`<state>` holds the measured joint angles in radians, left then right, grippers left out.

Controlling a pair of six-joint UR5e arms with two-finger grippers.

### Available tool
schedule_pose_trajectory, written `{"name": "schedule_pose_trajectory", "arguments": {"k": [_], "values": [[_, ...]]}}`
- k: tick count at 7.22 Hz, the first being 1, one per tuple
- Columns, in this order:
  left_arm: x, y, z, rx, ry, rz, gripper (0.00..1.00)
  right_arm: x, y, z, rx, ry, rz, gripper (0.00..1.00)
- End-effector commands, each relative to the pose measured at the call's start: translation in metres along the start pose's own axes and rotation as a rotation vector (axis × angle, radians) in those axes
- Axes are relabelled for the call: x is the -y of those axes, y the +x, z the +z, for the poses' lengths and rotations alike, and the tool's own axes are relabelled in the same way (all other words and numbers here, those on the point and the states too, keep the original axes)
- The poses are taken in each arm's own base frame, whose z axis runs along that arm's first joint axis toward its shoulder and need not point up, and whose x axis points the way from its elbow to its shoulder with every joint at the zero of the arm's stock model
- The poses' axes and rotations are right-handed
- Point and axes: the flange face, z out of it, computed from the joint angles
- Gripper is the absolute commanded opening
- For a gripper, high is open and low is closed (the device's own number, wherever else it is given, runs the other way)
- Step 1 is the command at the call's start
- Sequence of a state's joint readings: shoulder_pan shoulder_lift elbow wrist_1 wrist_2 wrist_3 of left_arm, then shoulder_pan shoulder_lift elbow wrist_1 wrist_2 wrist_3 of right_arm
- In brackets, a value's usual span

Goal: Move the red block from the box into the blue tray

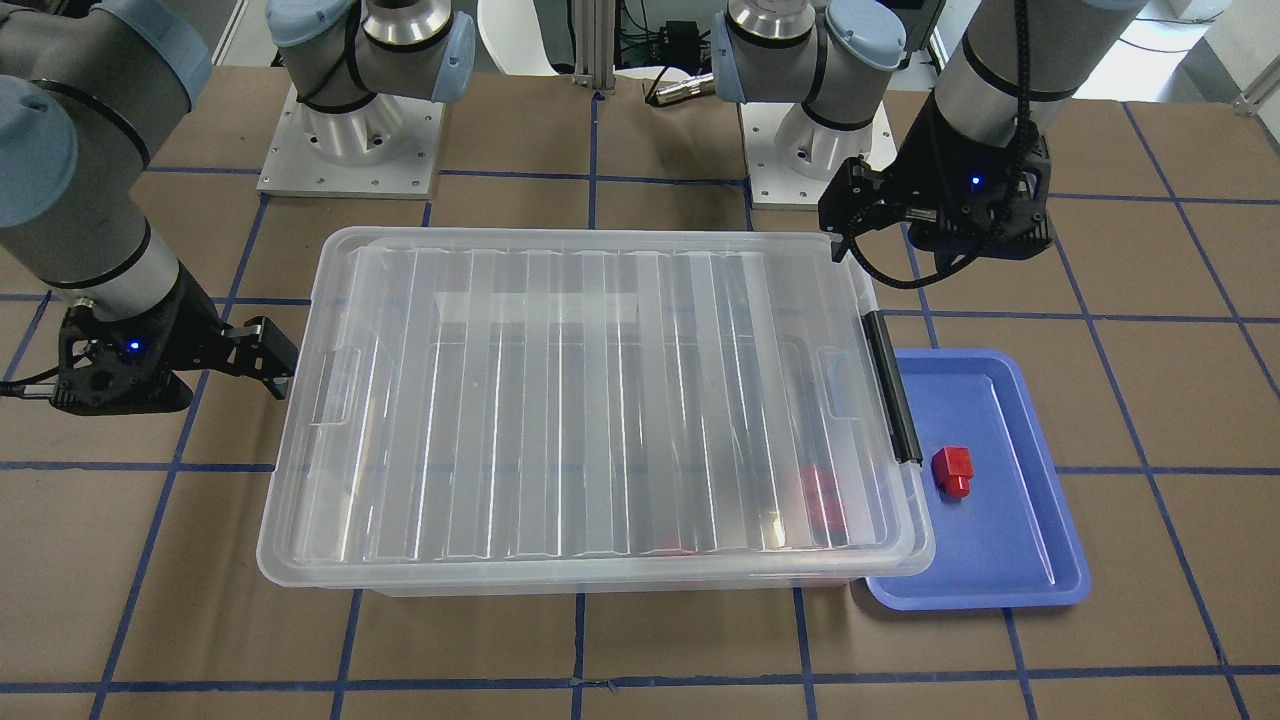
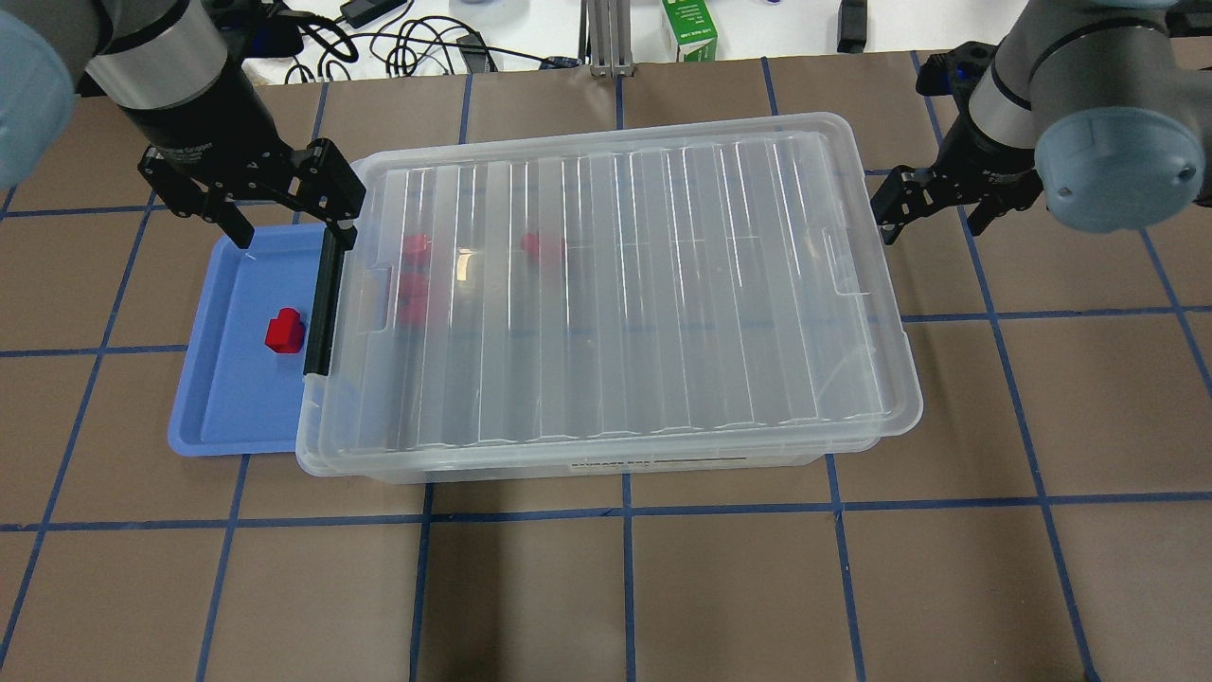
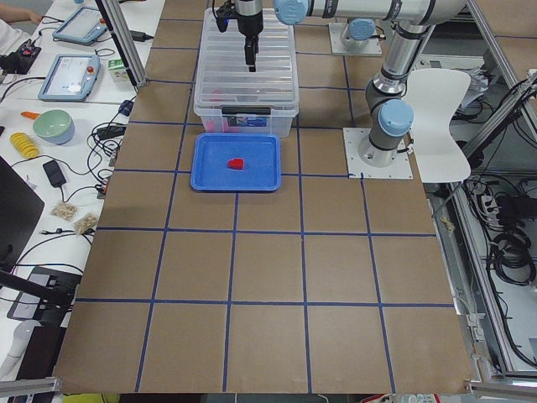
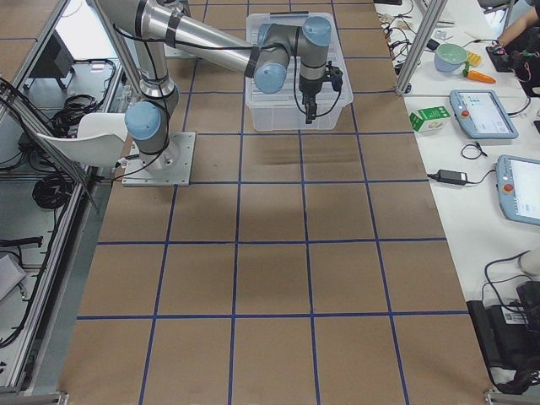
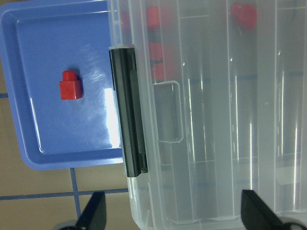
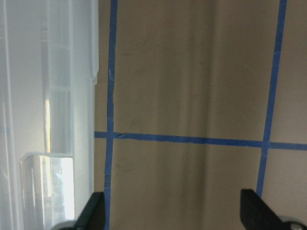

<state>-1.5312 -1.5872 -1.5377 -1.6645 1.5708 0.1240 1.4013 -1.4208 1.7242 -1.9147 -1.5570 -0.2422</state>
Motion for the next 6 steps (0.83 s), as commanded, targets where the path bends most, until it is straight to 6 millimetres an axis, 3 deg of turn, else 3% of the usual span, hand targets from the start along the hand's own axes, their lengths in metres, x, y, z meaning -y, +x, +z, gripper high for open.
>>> {"name": "schedule_pose_trajectory", "arguments": {"k": [1,3,4,5,6], "values": [[-0.010,0.002,0.010,0.007,-0.019,0.018,1.00,0.005,0.001,-0.053,-0.019,0.039,-0.001,1.00],[-0.014,-0.003,0.006,0.007,-0.014,0.011,1.00,-0.014,-0.005,-0.122,-0.027,0.070,0.003,1.00],[-0.015,-0.003,0.006,0.005,-0.017,0.009,1.00,-0.028,-0.007,-0.139,-0.022,0.046,0.009,1.00],[-0.015,-0.003,0.006,0.003,-0.020,0.009,1.00,-0.032,-0.012,-0.140,-0.013,0.048,0.014,1.00],[-0.015,-0.002,0.006,0.002,-0.018,0.012,1.00,-0.031,-0.030,-0.143,-0.003,0.059,0.059,1.00]]}}
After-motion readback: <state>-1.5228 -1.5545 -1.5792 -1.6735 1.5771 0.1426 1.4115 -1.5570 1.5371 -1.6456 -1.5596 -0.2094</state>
